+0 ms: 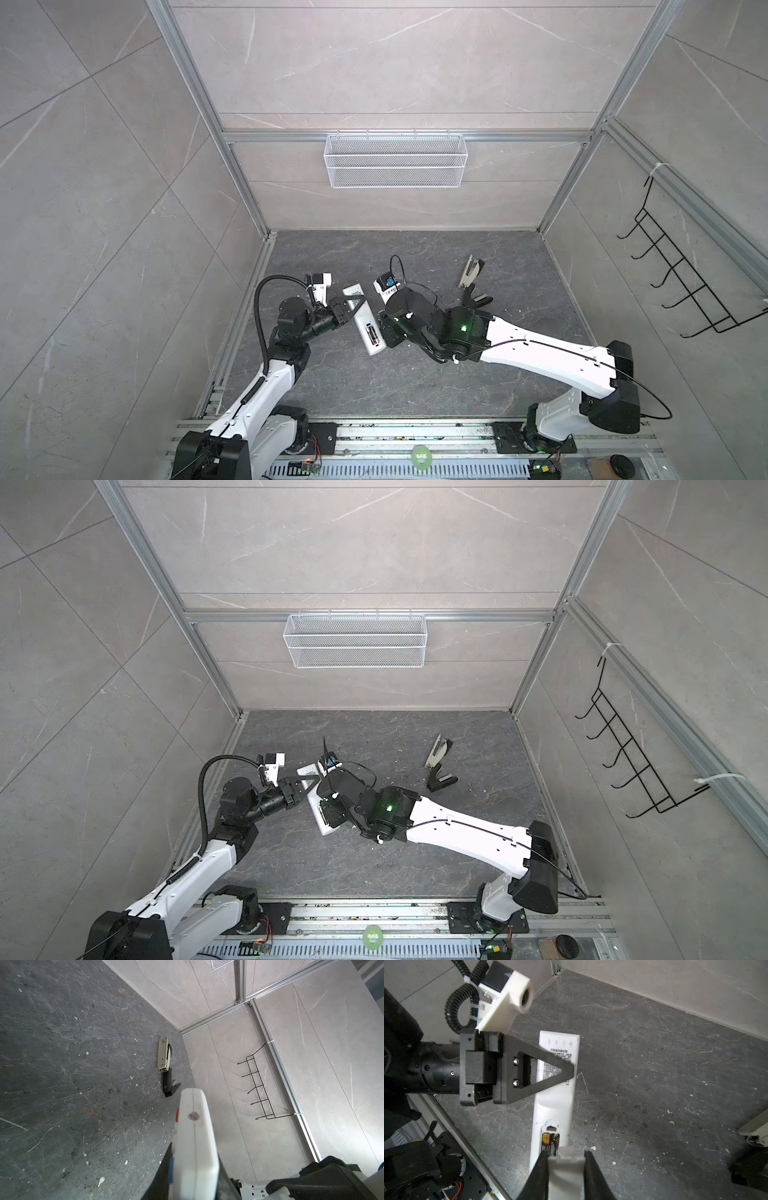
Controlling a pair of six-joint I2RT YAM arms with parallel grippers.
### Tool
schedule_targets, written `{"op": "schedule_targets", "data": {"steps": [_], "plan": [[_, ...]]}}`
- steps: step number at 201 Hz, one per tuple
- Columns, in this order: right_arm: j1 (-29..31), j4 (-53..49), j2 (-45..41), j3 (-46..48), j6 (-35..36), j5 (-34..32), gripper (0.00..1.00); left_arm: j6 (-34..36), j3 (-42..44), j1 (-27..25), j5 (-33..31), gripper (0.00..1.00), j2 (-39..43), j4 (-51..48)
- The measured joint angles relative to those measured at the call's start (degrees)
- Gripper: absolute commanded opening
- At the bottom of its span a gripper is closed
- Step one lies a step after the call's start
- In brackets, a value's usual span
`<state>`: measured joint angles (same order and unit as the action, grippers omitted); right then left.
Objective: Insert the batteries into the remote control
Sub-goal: 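Lift the cover with the right gripper and carry it to the remote, then lower the cover onto the battery compartment of the remote held by the left gripper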
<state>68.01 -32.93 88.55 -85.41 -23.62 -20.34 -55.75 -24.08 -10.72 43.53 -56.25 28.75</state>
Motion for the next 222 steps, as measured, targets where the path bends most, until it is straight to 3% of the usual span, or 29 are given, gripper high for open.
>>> {"op": "schedule_targets", "data": {"steps": [222], "plan": [[2.5, 6.0, 4.5, 1.7, -4.3, -1.4, 0.07, 0.0, 0.0, 0.0, -0.2, 0.0, -0.3, 0.0]]}}
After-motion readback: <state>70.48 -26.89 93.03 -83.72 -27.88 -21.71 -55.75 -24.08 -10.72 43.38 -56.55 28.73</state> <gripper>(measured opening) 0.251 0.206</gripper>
